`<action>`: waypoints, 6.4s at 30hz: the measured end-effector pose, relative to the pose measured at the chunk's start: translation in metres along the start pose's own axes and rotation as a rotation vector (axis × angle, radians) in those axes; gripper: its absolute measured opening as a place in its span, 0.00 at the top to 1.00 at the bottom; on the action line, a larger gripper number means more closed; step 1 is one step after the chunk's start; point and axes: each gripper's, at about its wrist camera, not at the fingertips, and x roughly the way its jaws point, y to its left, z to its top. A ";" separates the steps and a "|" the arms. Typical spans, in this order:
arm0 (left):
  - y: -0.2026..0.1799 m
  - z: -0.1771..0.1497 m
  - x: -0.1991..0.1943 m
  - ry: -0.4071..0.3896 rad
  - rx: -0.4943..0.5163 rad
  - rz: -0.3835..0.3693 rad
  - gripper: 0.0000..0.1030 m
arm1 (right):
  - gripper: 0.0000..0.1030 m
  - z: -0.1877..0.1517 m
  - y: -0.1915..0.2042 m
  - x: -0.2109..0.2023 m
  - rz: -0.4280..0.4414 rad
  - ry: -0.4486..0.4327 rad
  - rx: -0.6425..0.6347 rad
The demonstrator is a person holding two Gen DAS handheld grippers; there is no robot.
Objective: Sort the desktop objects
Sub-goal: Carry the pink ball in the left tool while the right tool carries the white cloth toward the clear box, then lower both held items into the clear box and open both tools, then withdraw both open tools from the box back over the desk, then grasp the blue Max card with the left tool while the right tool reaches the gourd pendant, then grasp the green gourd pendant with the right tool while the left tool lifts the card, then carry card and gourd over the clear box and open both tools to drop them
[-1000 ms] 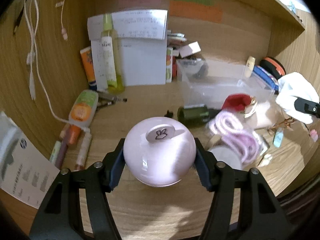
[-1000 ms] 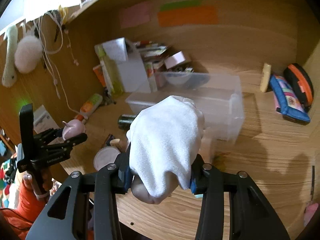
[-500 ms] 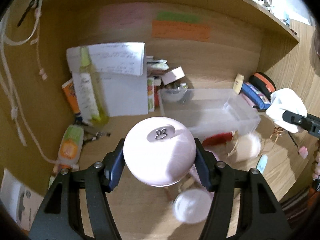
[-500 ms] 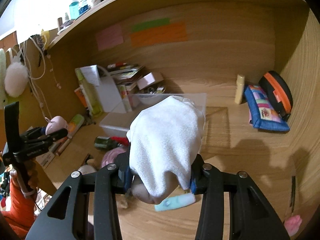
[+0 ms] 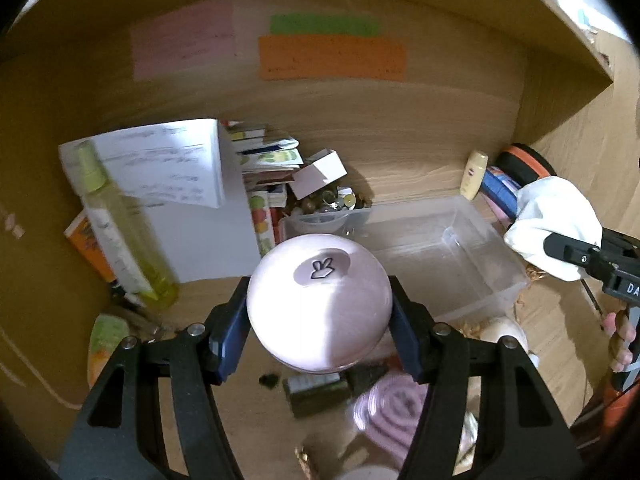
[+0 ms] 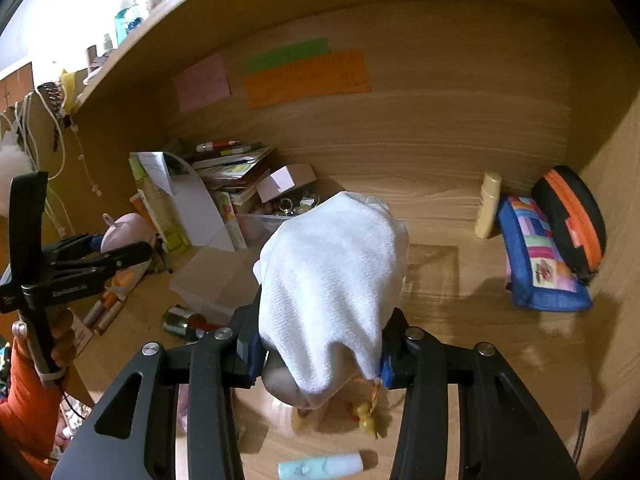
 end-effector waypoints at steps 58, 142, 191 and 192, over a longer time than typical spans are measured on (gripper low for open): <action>-0.044 0.028 0.103 0.216 0.183 -0.058 0.21 | 0.18 0.026 0.031 0.088 -0.179 0.175 -0.292; 0.038 -0.158 0.001 0.283 -0.089 0.036 0.48 | 0.46 -0.088 -0.022 0.075 -0.186 0.313 -0.083; 0.017 -0.060 -0.015 -0.027 -0.118 0.014 0.95 | 0.62 -0.013 0.013 0.035 -0.125 0.024 -0.092; 0.016 -0.058 -0.011 -0.021 -0.117 0.002 0.95 | 0.62 -0.012 0.014 0.039 -0.121 0.029 -0.090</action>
